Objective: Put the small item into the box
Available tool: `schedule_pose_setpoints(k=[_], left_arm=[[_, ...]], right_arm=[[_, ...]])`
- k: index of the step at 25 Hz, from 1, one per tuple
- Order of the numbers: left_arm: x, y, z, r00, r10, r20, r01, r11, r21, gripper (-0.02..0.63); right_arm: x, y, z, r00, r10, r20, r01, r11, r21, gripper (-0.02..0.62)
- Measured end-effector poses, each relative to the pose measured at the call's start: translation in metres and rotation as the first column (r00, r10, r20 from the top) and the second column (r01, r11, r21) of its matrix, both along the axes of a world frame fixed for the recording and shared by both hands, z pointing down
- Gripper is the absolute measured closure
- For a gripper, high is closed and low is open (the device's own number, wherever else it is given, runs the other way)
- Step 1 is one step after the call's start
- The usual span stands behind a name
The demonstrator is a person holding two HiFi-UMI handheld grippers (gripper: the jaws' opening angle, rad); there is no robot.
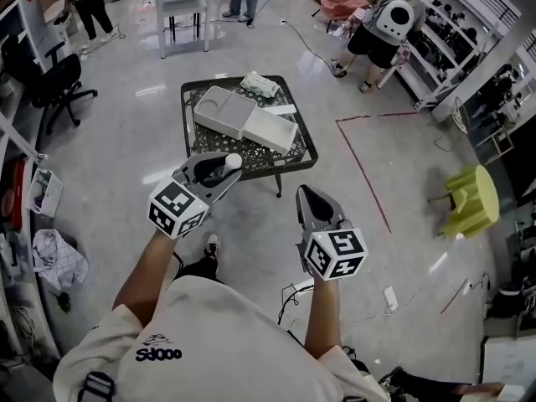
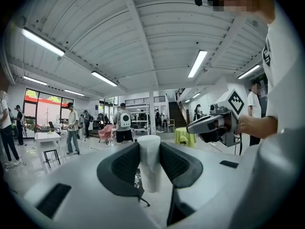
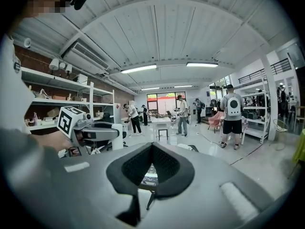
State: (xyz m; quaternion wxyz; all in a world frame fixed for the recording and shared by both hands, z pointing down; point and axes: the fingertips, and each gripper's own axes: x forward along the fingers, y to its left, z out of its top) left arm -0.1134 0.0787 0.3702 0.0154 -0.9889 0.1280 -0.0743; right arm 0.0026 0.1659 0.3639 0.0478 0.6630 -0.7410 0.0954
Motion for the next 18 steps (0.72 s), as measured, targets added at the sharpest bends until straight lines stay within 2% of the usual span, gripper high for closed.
schedule_pose_setpoints(k=[7, 18], left_arm=[[0.030, -0.070, -0.002, 1.000, 0.018, 0.013, -0.017, 1.000, -0.013, 0.478], [0.062, -0.145, 0.004, 0.999, 0.036, 0.008, -0.036, 0.999, -0.038, 0.477]], right_arm=[[0.030, -0.067, -0.005, 1.000, 0.029, 0.012, -0.029, 1.000, -0.002, 0.584], [0.057, -0.139, 0.000, 0.999, 0.036, 0.007, -0.035, 0.999, -0.029, 0.584]])
